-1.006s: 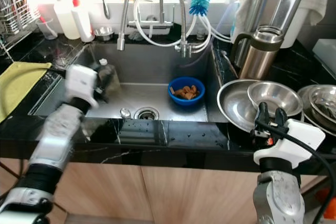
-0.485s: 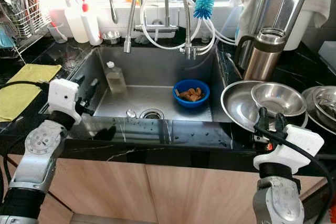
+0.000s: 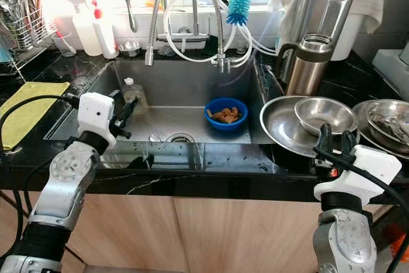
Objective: Kitchen organization
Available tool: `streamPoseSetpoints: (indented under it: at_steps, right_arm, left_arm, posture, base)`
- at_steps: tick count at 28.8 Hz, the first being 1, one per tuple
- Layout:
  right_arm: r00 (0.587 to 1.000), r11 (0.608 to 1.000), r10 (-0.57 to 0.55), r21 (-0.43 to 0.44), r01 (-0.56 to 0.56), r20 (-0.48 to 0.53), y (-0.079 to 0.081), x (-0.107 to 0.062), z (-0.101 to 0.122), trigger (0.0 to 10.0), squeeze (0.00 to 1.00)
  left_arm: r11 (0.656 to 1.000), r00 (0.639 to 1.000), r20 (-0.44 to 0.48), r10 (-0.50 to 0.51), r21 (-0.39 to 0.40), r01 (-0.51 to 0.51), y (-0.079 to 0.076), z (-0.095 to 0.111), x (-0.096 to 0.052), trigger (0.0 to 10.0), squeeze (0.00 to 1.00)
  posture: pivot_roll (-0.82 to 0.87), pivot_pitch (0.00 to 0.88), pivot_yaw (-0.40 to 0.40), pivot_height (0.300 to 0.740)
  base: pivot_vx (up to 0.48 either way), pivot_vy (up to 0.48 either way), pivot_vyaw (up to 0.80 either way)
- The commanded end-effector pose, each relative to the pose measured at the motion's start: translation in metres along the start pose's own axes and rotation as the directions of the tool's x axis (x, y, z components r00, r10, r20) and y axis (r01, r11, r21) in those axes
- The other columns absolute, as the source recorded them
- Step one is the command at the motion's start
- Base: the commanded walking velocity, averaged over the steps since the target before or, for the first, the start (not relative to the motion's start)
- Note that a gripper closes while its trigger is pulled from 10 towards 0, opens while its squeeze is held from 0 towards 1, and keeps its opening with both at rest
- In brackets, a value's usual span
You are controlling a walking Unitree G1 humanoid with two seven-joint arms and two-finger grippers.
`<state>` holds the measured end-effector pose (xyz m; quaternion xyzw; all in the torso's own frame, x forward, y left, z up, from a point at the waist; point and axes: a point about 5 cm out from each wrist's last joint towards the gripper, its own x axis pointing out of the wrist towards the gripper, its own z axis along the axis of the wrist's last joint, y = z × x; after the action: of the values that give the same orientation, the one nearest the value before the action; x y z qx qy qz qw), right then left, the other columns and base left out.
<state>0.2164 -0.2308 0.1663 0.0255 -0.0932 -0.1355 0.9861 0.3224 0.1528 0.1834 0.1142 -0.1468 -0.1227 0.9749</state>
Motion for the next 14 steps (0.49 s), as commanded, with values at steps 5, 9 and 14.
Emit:
streamPoseSetpoints:
  at_steps: [5, 9, 14]
  right_arm:
    - [1.0, 1.0, -0.007, -0.012, 0.007, 0.019, -0.0038, 0.0027, 0.0071, 10.0, 0.0]
    - [1.0, 1.0, -0.007, -0.019, 0.007, 0.019, -0.0042, 0.0044, 0.0077, 10.0, 0.0]
    - [1.0, 0.999, -0.008, -0.05, 0.009, 0.025, -0.0093, 0.0105, 0.0139, 10.0, 0.0]
  left_arm:
    - [1.0, 1.0, 0.007, 0.002, -0.006, -0.002, -0.0038, 0.0061, 0.0052, 10.0, 0.0]
    - [1.0, 1.0, 0.005, 0.004, -0.013, -0.004, -0.0047, 0.0066, 0.006, 10.0, 0.0]
    - [1.0, 1.0, 0.001, 0.004, -0.02, -0.004, -0.007, 0.0078, 0.0075, 10.0, 0.0]
  posture:
    - [-0.03, 0.032, 0.052, 0.74]
    - [-0.03, 0.034, 0.051, 0.74]
    - [-0.04, 0.038, 0.052, 0.74]
  base:
    - [0.0, 0.0, 0.0]
    - [0.0, 0.0, 0.0]
    - [0.0, 0.0, 0.0]
